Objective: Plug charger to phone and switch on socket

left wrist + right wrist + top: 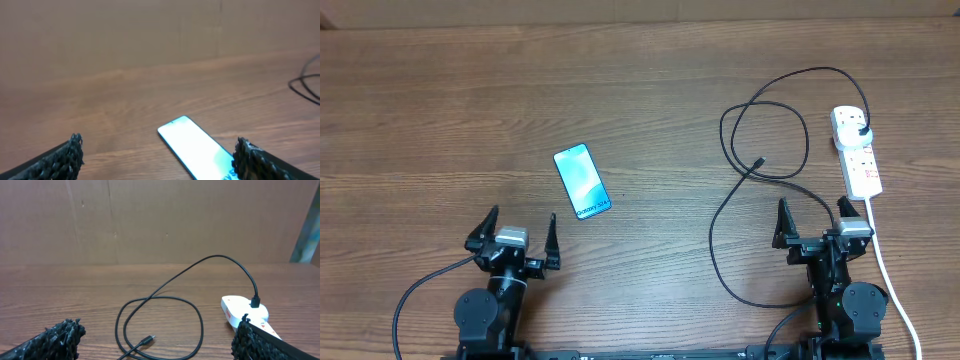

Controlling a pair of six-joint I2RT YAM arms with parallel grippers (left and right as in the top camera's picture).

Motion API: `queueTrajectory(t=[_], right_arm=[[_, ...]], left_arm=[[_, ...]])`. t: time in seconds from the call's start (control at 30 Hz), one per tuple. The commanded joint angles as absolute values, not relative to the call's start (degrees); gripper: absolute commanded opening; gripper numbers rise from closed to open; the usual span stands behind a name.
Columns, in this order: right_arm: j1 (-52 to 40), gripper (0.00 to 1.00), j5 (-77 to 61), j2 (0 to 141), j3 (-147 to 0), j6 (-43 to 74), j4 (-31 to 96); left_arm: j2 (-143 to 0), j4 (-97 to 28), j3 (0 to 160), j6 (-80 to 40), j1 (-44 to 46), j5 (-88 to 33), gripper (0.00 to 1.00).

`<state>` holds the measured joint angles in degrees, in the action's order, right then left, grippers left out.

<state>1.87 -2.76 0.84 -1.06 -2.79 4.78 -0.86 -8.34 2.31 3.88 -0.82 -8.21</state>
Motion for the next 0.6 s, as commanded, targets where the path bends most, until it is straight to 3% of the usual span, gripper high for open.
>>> queueTrajectory(t=[0.0,0.57], right_arm=[[1.72,1.00,-3.07,0.34,-0.45,-2.87,4.62],[1.72,1.00,-3.09,0.34,-0.45,-2.87,4.62]], left_arm=[[-0.32,-13.96,5.69,0.10,-0.71,-11.84,1.00],[-12.36,-30.55,29.69,-5.41,-0.71,-11.99,1.00]])
